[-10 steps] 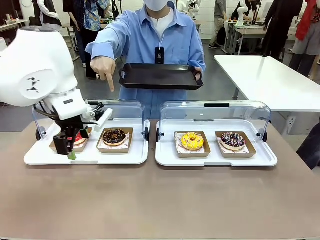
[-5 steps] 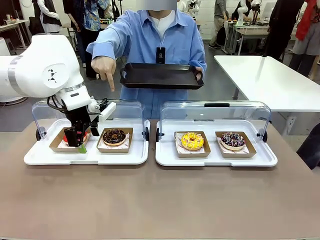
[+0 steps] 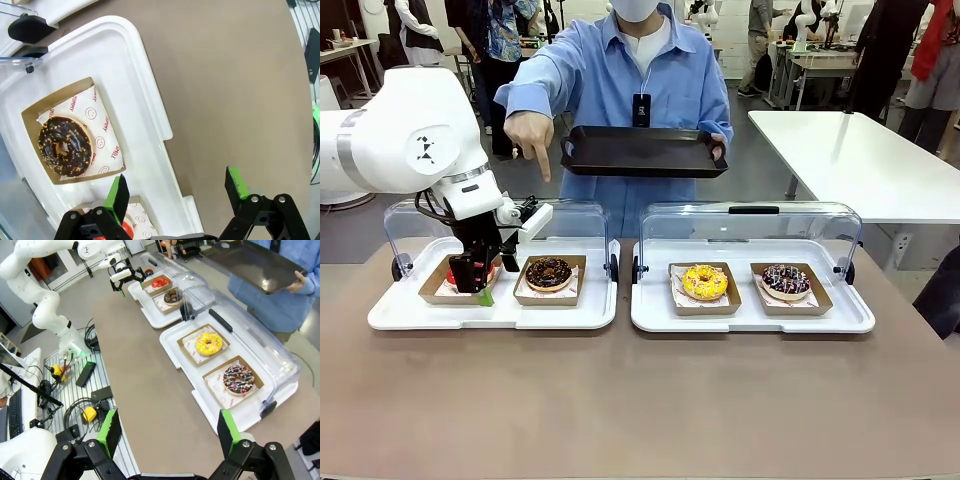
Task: Provide the desired donut to the person.
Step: Pick up and lift the Paper togo box containing the Donut pointed at by the person.
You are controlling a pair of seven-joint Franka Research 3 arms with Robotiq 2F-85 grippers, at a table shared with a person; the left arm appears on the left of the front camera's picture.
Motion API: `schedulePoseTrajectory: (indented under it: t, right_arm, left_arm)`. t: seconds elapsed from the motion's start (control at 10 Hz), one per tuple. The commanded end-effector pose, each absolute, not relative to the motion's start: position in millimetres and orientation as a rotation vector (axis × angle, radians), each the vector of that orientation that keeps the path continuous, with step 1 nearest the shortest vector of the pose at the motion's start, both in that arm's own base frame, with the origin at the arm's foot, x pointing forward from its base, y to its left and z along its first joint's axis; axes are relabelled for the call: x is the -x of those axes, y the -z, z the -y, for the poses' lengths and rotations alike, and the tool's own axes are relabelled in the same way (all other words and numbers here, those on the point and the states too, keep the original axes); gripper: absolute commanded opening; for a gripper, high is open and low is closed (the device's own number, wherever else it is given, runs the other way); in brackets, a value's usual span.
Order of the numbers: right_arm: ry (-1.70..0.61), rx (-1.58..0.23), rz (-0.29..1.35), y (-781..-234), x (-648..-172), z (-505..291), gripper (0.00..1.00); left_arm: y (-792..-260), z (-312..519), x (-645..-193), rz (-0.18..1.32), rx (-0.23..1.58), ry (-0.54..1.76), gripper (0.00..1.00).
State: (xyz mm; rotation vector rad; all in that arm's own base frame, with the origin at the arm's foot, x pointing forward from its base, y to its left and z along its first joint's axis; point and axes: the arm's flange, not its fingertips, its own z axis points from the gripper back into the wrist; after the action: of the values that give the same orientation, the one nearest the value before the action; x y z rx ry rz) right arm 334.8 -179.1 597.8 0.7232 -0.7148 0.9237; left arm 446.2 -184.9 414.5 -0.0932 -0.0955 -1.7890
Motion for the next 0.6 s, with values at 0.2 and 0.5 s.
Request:
schedulePoseTrajectory:
  t: [0.2, 0.5]
  right_arm:
    - [-0.928, -0.735, 0.723, -598, -335, 179, 1.0]
    - [-0.928, -0.735, 0.723, -598, -335, 179, 1.0]
  left_arm:
    - [-414, 183, -444, 0.092, 0.061, 1.773, 1.0]
    - [-400, 194, -450, 0.06, 0.033, 1.763, 1.0]
